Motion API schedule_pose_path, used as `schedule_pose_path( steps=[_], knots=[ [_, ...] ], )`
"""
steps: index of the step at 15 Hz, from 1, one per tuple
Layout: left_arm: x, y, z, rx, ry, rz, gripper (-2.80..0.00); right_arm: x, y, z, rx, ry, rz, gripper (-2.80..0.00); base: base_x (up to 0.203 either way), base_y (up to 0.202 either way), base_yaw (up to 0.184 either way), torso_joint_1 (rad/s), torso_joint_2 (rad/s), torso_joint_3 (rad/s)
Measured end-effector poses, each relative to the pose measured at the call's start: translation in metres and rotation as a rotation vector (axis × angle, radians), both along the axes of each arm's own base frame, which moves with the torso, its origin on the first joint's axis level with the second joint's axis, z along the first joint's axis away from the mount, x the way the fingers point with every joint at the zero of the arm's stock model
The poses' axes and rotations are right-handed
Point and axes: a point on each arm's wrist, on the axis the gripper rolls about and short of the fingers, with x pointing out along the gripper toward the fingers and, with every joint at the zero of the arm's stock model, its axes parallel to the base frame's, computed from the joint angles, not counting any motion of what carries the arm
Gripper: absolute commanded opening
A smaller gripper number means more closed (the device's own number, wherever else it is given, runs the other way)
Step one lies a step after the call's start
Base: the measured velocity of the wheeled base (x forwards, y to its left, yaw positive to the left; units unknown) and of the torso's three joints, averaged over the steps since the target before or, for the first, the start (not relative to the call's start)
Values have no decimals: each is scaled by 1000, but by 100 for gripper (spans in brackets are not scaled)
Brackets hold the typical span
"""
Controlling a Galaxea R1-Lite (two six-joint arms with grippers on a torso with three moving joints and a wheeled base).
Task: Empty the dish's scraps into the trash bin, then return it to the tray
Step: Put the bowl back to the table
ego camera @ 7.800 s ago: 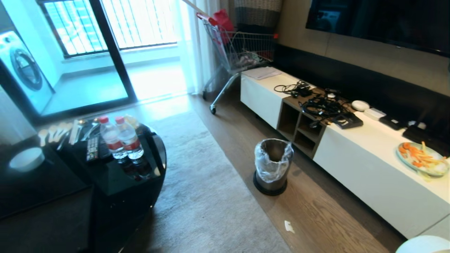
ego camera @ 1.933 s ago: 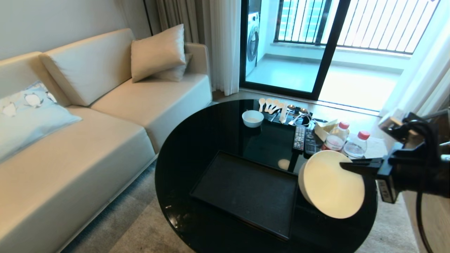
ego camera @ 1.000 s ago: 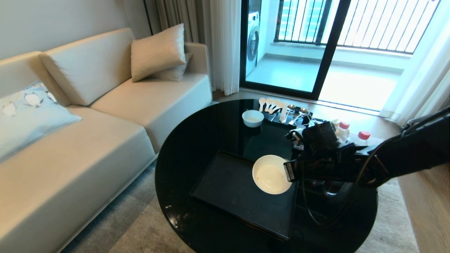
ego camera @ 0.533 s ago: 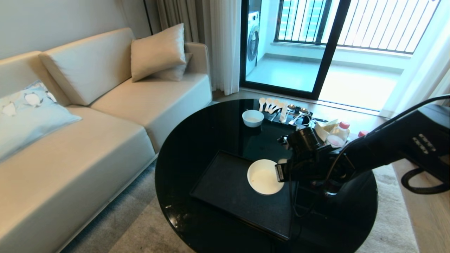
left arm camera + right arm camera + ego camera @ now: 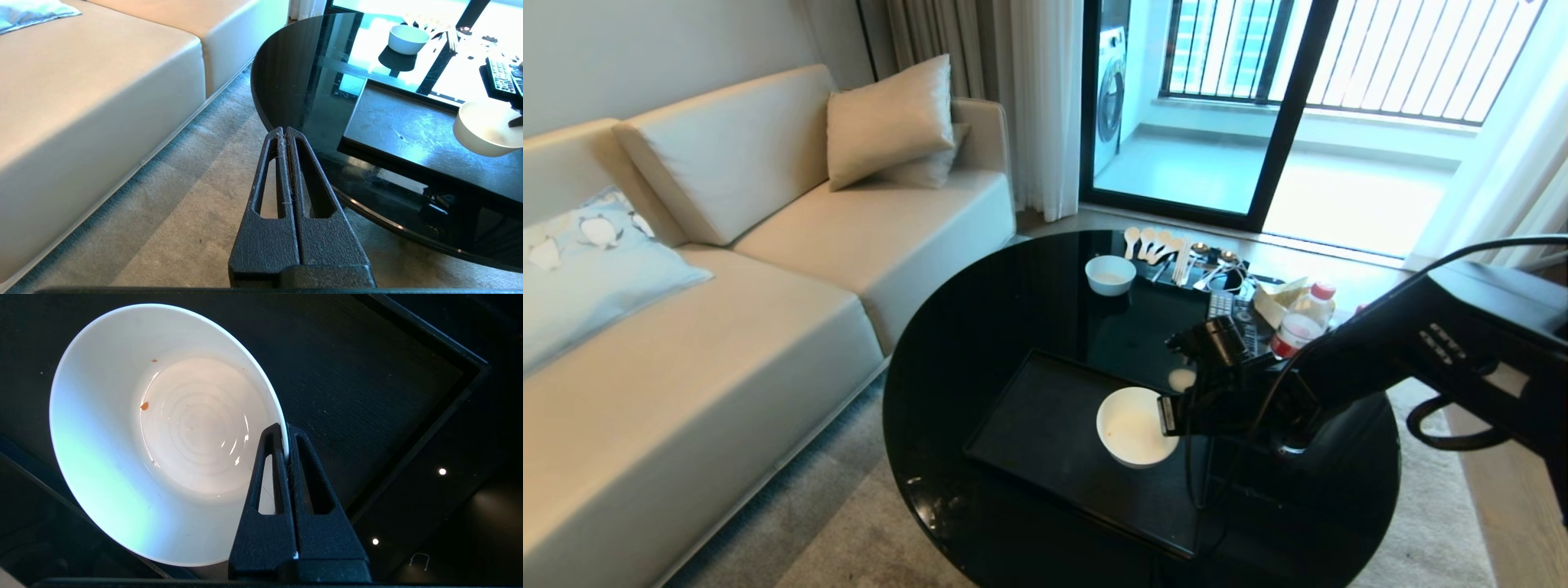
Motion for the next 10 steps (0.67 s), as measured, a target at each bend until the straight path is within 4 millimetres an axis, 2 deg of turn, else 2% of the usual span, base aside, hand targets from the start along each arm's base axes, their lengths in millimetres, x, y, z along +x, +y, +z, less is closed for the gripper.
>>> schedule_pose_path(
  steps=[10],
  knots=[
    [0, 0, 0, 0, 0, 0, -280, 12, 0, -18, 7, 27, -33, -280, 0, 0, 0, 0, 0, 0]
  ],
)
